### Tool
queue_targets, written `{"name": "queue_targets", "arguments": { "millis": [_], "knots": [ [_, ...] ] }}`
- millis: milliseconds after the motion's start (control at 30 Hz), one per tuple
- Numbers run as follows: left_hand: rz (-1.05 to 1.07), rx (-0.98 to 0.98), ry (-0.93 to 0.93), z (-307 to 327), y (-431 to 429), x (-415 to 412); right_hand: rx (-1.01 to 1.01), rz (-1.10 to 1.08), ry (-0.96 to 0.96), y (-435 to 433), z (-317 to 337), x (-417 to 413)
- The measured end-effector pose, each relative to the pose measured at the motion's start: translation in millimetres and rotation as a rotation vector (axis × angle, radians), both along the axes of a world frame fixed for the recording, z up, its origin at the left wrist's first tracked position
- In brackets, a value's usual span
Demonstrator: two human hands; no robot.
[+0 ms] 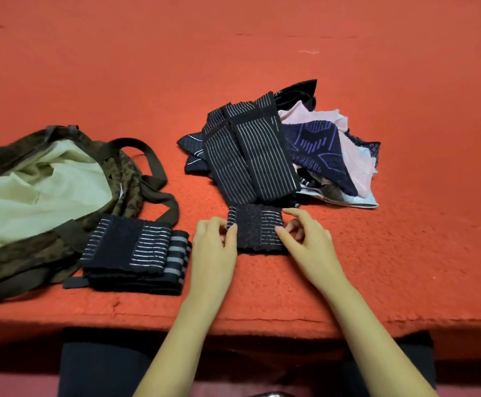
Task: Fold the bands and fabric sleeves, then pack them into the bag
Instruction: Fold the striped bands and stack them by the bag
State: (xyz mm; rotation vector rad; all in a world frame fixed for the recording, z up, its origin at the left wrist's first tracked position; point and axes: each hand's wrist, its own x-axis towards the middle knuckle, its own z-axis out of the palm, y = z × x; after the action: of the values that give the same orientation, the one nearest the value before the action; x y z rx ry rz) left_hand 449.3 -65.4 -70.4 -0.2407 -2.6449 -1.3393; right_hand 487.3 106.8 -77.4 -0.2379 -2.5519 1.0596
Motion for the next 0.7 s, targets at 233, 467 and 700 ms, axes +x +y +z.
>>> {"name": "queue_targets", "arguments": {
  "millis": [233, 467, 700],
  "knots": [
    [0.004, 0.024, 0.02, -2.9, -1.5, -0.1, 0.022, 0.033, -0.038, -2.4, 3.1, 3.3],
    [-0.116, -0.245, 0.061, -7.7, 1.8, -0.5, 0.023, 0.171, -0.037, -1.2, 0.9, 3.6],
    [-0.196, -0.204, 0.062, -7.9, 0.5, -0.5, -0.217, 0.234, 0.061, -6.5, 12.4, 11.6]
  ]
}}
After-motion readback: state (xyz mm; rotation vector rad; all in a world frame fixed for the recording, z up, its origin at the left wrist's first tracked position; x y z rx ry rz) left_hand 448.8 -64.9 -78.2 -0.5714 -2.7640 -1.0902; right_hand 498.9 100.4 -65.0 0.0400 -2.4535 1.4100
